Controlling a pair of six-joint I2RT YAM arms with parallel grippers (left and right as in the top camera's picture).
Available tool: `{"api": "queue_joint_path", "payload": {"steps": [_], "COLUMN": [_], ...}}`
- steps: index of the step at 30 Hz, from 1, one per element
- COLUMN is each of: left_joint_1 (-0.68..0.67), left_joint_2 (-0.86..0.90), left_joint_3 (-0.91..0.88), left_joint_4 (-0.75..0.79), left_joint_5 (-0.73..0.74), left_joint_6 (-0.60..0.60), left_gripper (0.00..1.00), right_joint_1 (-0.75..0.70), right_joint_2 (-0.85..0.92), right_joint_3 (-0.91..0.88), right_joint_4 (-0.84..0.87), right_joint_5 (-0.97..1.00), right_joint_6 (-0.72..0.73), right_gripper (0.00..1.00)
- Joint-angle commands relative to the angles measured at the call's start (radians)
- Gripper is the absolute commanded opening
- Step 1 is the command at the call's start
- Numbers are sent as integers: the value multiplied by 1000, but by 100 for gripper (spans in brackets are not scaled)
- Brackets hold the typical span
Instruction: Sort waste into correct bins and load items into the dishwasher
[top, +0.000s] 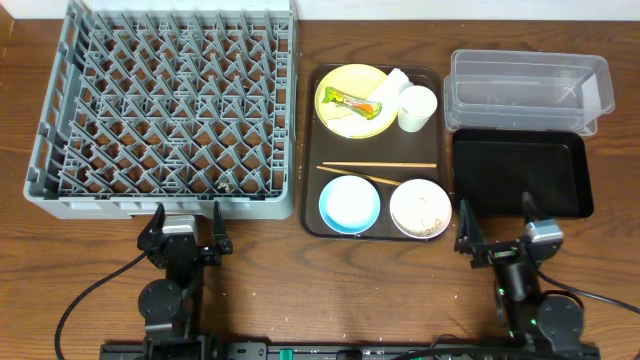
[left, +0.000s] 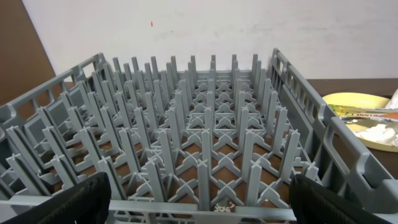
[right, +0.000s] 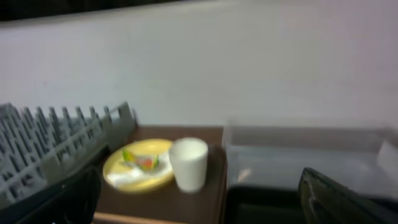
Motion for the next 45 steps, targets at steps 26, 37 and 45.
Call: {"api": "queue_joint_path", "payload": {"steps": [26,37,45], "left_joint_1": [-4,-4,-4], "left_joint_2": [-6,-6,-6], "left_joint_3": [-15,-15,-15], "left_joint_4": [-36,-36,-36], "left_joint_5": [18,18,18], "left_joint_6": [6,6,6], "left_gripper": [93,93,93], "right_joint_1": [50,206,267], "right_joint_2": [1150,1715,1913], "right_joint_3": [1426,2070,2158], "right_joint_4": [-769,-1250,-1295], "right_joint_5": [-384,-268,-326], "right_joint_6": [-161,-217,-204], "right_gripper": [99,99,99]}}
